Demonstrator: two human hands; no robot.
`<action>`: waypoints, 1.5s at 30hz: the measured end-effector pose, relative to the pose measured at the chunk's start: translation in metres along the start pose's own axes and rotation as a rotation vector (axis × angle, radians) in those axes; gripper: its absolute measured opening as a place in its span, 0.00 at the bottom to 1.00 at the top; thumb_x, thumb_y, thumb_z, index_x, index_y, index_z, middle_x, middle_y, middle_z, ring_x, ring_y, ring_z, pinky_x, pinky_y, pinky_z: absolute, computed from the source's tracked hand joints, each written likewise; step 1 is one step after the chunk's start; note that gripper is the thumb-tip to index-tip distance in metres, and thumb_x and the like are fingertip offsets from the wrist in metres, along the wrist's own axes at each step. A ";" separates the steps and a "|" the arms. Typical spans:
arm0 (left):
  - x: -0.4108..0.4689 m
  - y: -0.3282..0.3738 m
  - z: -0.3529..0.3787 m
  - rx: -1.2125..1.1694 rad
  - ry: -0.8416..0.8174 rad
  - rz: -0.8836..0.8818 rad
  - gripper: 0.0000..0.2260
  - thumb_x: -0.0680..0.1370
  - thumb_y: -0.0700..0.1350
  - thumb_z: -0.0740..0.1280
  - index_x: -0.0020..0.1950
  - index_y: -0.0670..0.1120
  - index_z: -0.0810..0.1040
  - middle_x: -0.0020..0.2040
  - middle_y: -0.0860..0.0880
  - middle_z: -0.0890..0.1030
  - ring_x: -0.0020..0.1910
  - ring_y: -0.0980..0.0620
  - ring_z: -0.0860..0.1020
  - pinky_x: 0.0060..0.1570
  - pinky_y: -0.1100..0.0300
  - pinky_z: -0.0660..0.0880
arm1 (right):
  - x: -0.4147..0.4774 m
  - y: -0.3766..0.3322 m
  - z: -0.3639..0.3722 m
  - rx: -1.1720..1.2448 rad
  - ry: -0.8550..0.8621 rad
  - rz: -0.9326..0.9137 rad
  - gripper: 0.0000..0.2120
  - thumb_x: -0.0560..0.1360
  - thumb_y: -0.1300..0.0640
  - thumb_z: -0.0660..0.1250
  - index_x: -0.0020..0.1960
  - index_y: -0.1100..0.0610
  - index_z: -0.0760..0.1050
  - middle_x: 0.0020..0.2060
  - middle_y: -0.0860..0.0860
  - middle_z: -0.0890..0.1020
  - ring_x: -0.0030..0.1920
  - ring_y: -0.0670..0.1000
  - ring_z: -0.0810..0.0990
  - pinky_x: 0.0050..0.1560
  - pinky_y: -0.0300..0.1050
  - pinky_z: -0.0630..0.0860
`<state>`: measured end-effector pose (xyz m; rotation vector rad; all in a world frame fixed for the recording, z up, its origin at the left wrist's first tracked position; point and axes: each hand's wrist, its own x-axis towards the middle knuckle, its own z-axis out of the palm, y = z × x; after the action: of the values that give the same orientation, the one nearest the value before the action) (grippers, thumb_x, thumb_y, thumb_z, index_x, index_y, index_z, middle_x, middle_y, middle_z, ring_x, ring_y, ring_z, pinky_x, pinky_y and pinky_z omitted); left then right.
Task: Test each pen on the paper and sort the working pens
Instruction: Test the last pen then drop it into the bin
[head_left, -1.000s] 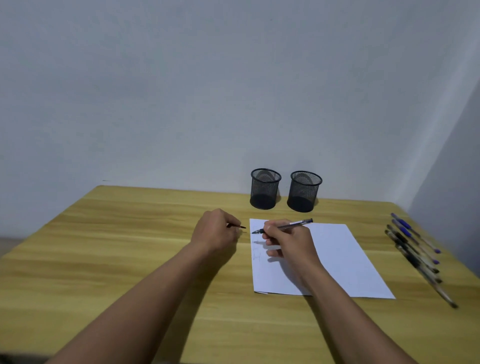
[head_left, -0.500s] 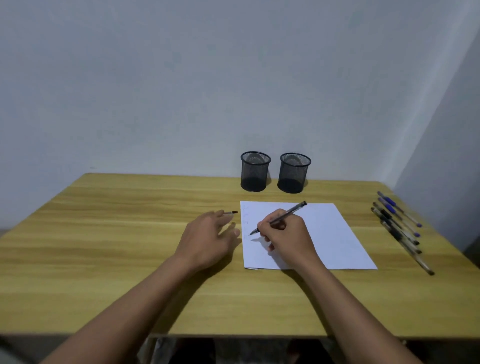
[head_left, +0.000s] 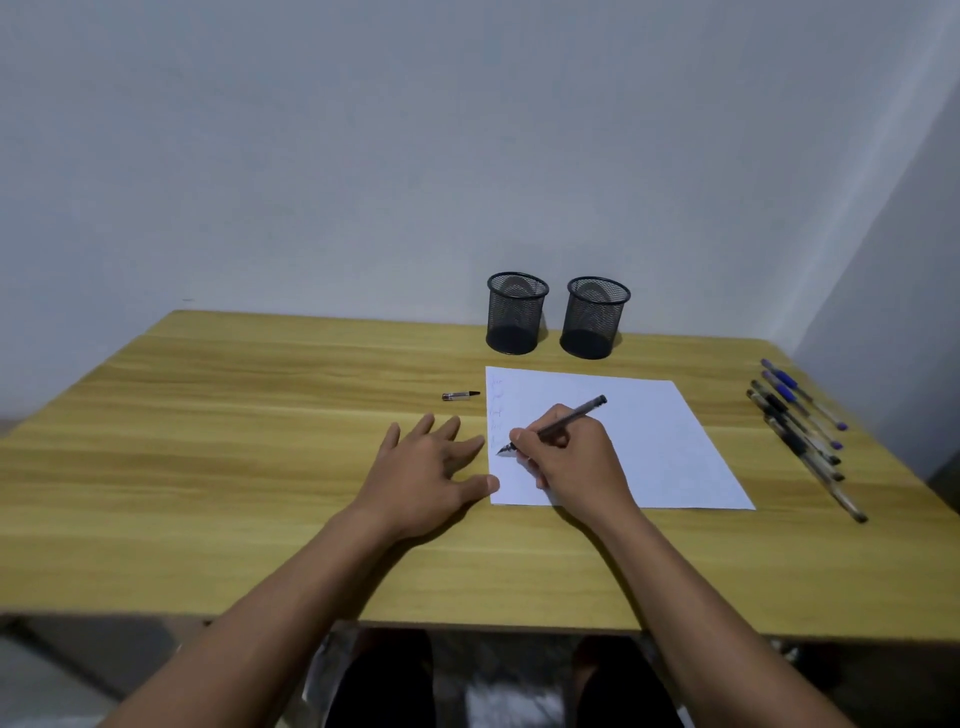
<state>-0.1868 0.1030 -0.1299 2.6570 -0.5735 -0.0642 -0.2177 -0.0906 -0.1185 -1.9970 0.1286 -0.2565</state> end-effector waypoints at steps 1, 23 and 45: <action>0.000 0.000 0.000 -0.004 0.000 -0.001 0.30 0.75 0.68 0.62 0.75 0.61 0.66 0.80 0.52 0.57 0.80 0.49 0.49 0.77 0.42 0.44 | 0.000 0.000 0.001 -0.009 0.015 -0.004 0.07 0.77 0.53 0.72 0.43 0.56 0.79 0.32 0.50 0.84 0.30 0.45 0.80 0.34 0.42 0.78; -0.002 0.001 0.000 -0.039 0.008 -0.018 0.29 0.74 0.68 0.63 0.74 0.62 0.67 0.80 0.53 0.57 0.80 0.52 0.49 0.77 0.44 0.44 | 0.001 0.002 -0.004 0.033 0.043 0.078 0.06 0.77 0.58 0.71 0.44 0.60 0.79 0.32 0.54 0.84 0.28 0.48 0.81 0.33 0.43 0.82; 0.063 0.004 -0.024 -0.284 0.388 -0.151 0.07 0.76 0.48 0.70 0.53 0.52 0.84 0.47 0.54 0.85 0.50 0.54 0.81 0.50 0.55 0.79 | 0.037 -0.016 -0.020 0.506 0.029 0.143 0.06 0.78 0.56 0.73 0.49 0.60 0.84 0.41 0.54 0.86 0.43 0.51 0.84 0.48 0.55 0.83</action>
<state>-0.1280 0.0837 -0.1040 2.3441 -0.2172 0.2975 -0.1870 -0.1094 -0.0912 -1.4753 0.2029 -0.2020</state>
